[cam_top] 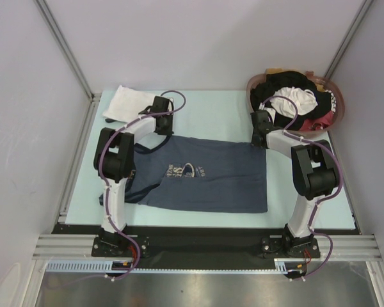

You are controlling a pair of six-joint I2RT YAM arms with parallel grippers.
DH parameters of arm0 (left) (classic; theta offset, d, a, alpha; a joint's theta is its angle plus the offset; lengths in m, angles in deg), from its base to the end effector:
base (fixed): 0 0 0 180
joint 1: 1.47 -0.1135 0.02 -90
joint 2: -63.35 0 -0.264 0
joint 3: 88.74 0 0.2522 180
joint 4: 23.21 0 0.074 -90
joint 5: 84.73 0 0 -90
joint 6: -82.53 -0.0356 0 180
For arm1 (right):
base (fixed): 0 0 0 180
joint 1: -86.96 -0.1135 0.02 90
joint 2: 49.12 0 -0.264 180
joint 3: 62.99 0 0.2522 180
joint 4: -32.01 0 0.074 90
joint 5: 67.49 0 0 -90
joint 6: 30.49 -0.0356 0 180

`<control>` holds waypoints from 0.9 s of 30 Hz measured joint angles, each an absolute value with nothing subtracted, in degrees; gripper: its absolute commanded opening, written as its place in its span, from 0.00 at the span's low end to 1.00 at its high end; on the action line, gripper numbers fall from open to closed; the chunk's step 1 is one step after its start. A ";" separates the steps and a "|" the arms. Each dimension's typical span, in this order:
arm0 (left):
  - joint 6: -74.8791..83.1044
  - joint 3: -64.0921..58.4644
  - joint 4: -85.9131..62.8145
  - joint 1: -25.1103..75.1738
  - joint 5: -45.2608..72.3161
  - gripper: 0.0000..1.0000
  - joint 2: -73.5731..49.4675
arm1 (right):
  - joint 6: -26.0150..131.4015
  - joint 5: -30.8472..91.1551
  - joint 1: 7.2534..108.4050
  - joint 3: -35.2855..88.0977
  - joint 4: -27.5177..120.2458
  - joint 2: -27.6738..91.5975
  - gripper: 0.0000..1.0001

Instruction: Fold and stack the tank tops

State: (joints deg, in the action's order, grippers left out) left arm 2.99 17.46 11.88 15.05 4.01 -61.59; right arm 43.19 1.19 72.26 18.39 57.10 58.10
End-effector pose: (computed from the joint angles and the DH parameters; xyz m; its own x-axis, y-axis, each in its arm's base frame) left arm 0.4553 -0.1342 0.1604 -0.8104 0.0510 -0.5836 0.1268 0.9879 -0.0897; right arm 0.3831 0.0871 0.1725 -0.7248 0.0805 -0.6842 0.1969 0.9759 -0.0938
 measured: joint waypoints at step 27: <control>5.02 4.89 4.36 13.84 6.87 0.00 -53.96 | 43.06 2.04 72.74 14.93 56.56 53.79 0.00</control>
State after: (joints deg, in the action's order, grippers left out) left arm 5.02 4.89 4.36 13.84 6.87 -53.96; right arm 43.06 2.04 72.74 14.93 56.56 53.79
